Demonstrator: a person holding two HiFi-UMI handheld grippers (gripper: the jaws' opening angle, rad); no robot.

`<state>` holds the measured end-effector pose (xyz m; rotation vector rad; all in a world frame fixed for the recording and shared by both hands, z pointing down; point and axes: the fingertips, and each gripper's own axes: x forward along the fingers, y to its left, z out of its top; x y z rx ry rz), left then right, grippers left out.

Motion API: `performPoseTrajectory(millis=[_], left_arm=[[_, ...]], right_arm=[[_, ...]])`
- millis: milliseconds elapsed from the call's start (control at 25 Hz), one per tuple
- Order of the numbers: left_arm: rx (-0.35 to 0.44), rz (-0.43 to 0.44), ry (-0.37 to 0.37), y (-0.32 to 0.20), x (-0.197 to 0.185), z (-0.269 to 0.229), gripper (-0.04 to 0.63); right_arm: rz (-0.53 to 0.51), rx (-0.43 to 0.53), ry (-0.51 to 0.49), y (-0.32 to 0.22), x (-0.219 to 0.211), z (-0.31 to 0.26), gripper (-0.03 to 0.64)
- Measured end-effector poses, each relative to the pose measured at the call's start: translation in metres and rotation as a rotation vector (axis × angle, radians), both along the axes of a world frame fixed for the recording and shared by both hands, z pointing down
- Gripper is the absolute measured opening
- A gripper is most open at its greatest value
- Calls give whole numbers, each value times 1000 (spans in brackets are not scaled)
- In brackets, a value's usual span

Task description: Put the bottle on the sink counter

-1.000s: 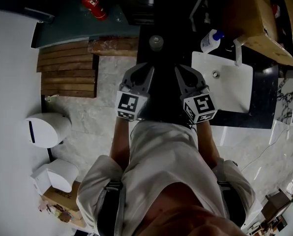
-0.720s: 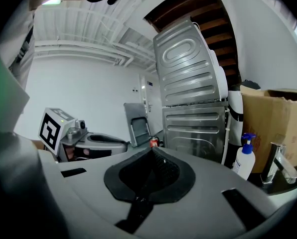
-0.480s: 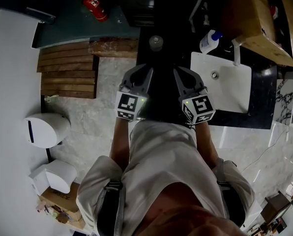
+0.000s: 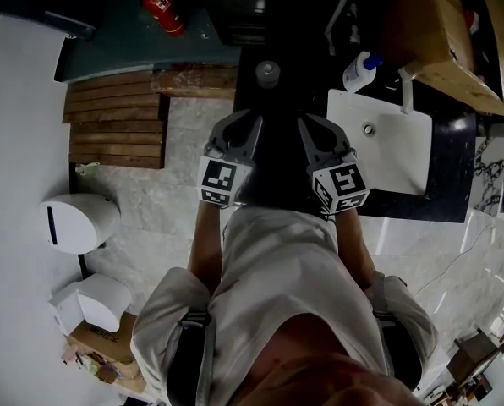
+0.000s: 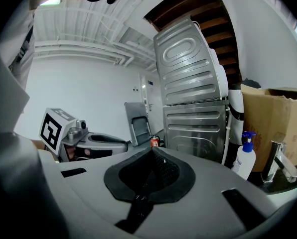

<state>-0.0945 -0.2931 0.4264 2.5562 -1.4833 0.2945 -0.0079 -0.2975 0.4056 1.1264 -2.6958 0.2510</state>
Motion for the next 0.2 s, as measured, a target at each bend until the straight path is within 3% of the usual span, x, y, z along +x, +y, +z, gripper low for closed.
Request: performPoseTrajectory(millis=[200], left_arm=[[1, 1, 0, -2, 0, -1, 41]], right_arm=[[3, -1, 0, -2, 0, 0, -3]])
